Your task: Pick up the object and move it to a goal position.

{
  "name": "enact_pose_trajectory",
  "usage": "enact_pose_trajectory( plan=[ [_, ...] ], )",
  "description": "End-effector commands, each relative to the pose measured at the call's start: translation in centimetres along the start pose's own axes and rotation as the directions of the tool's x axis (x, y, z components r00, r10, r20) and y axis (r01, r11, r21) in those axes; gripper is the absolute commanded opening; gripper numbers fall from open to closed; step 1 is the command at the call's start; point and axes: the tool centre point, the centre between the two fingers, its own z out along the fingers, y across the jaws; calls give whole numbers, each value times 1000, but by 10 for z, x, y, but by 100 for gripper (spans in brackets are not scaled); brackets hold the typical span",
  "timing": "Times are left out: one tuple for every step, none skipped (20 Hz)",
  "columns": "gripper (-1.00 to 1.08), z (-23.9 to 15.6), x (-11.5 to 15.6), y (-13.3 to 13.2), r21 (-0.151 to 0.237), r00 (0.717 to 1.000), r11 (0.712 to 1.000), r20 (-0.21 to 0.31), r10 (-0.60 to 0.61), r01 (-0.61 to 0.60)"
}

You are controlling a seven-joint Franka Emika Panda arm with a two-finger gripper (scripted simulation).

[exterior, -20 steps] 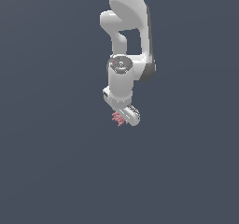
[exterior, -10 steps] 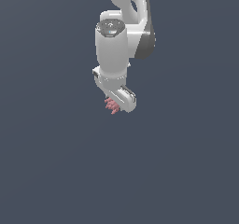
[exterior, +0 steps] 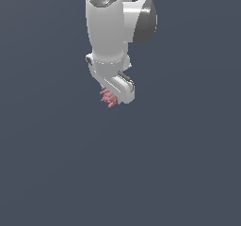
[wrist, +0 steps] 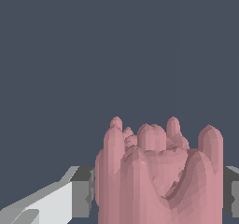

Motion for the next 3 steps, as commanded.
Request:
enact_pose_trajectory(
  plan=[
    [-100,-5,1,0,-1,1000,1000,1,-1,1],
    [-100,-6,1,0,-1,1000,1000,1,-1,1],
    [-100,-6,1,0,-1,1000,1000,1,-1,1]
  ],
)
